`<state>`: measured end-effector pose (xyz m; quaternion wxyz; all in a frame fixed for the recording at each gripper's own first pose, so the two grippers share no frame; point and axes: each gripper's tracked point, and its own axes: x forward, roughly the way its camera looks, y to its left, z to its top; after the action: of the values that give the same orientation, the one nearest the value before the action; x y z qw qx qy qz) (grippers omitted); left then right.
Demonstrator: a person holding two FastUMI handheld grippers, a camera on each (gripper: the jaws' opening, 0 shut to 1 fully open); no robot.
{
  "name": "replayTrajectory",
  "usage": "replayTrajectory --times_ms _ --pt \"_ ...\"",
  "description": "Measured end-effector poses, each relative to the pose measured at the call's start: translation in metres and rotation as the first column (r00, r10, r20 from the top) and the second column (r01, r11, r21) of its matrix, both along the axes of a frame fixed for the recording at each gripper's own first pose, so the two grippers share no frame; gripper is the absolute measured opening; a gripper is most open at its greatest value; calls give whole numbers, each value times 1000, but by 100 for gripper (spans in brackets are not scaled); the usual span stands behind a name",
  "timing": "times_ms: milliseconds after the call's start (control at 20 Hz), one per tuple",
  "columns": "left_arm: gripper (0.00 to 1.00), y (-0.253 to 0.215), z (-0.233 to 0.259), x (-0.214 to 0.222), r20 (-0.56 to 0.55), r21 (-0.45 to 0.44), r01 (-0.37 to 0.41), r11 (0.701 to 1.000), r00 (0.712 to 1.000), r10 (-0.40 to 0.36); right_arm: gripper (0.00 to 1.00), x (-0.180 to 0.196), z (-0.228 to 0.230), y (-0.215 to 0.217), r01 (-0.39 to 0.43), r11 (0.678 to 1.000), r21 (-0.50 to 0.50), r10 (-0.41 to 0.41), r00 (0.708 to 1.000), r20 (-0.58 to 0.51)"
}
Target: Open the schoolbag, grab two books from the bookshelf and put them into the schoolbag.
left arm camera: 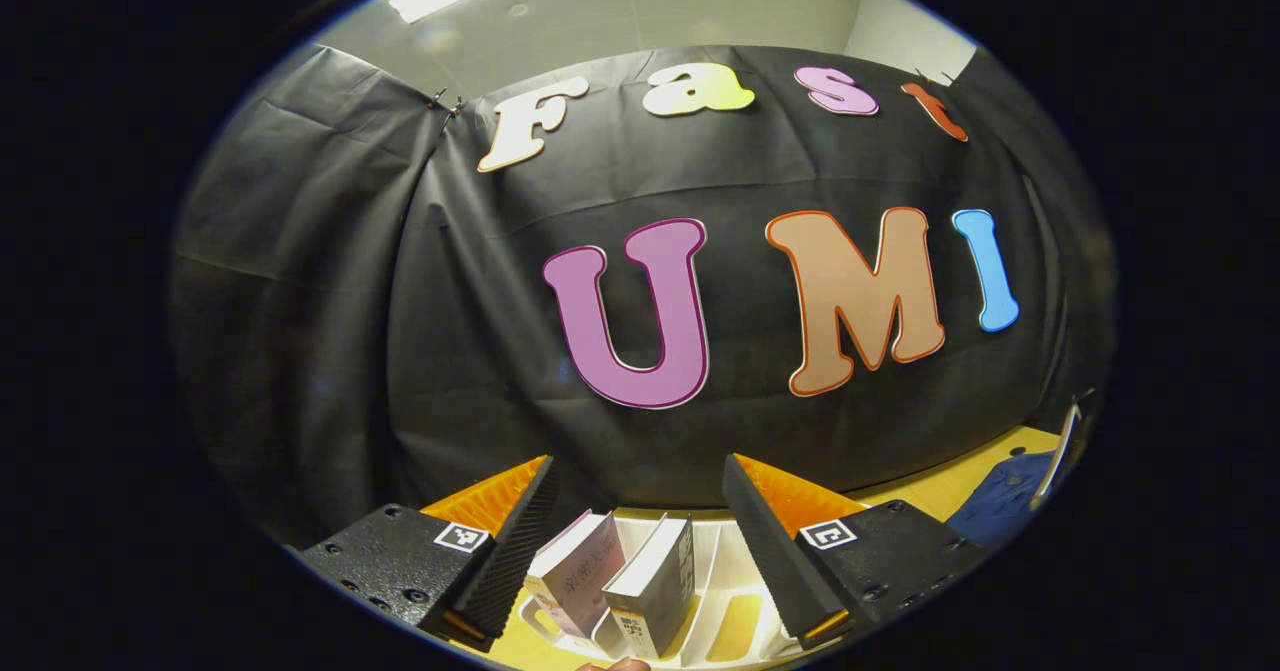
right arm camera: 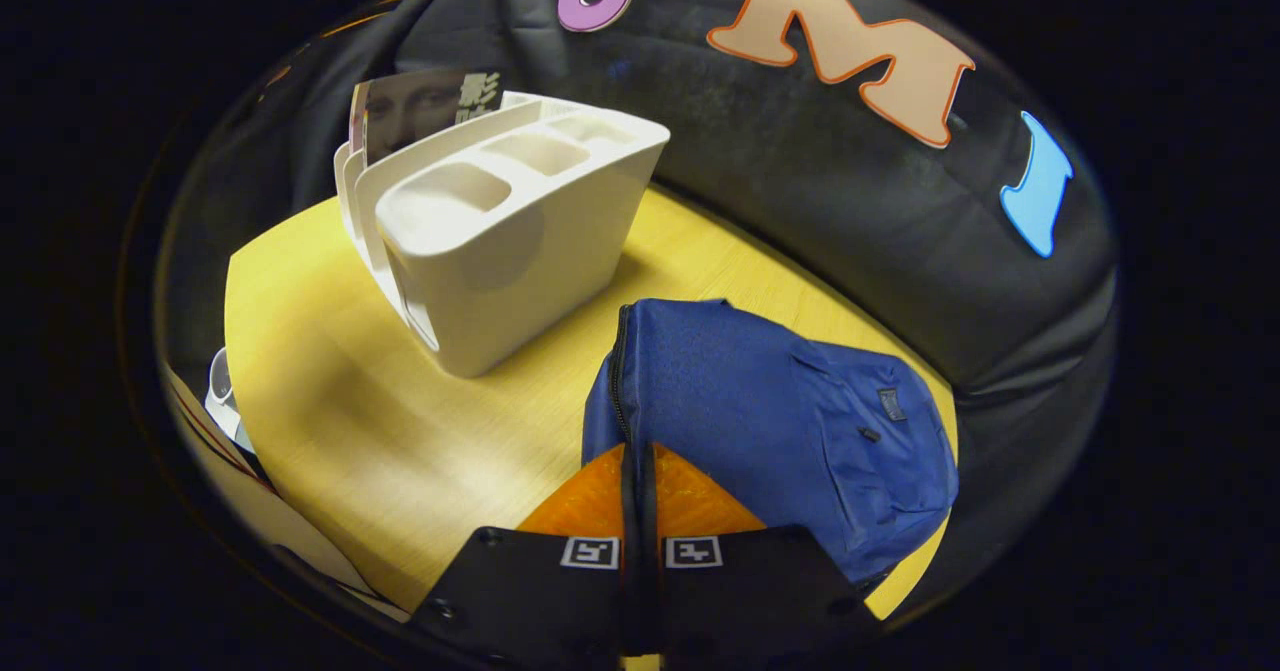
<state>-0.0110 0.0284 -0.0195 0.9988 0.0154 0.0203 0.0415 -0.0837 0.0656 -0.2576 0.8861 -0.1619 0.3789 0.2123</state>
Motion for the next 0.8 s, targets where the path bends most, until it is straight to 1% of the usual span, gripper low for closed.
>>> replayTrajectory --times_ms 50,100,150,200,250,300,350,400,500,650,700,750,800 --pt "99 -1 -1 0 -4 0 6 1000 1000 -6 5 2 6 -1 8 1000 7 -8 1000 6" --pt "93 -3 -3 1 -12 -1 14 1000 1000 -14 2 6 14 -3 16 1000 15 -16 1000 15" --pt "99 -5 -6 2 -21 -1 21 1000 1000 -21 3 10 23 -5 22 999 25 -23 999 30" --pt "99 -5 -9 1 -30 1 26 1000 999 -26 3 15 33 -8 30 999 30 -32 998 45" --pt "96 -6 -13 2 -40 4 32 999 999 -32 3 19 41 -11 37 999 34 -39 997 62" --pt "96 -7 -18 2 -54 9 40 999 998 -40 2 24 49 -14 41 998 37 -43 996 80" --pt "99 -8 -23 3 -67 16 50 999 997 -49 1 29 57 -19 42 998 38 -46 994 98" --pt "96 -8 -29 4 -82 27 58 998 995 -56 4 34 65 -22 43 998 39 -47 992 119" --pt "96 -6 -43 7 -118 46 73 996 991 -67 3 44 79 -29 52 998 44 -58 987 153" --pt "96 -8 -73 13 -199 44 102 994 976 -92 3 54 93 -42 79 995 61 -89 982 166" --pt "96 -8 -82 15 -228 36 109 993 969 -98 1 57 98 -47 86 994 64 -95 981 171" --pt "97 -9 -91 15 -257 24 116 993 961 -106 3 58 101 -51 92 994 66 -103 980 172" --pt "96 -9 -102 15 -286 15 124 992 951 -114 3 60 104 -55 101 992 69 -112 979 171"
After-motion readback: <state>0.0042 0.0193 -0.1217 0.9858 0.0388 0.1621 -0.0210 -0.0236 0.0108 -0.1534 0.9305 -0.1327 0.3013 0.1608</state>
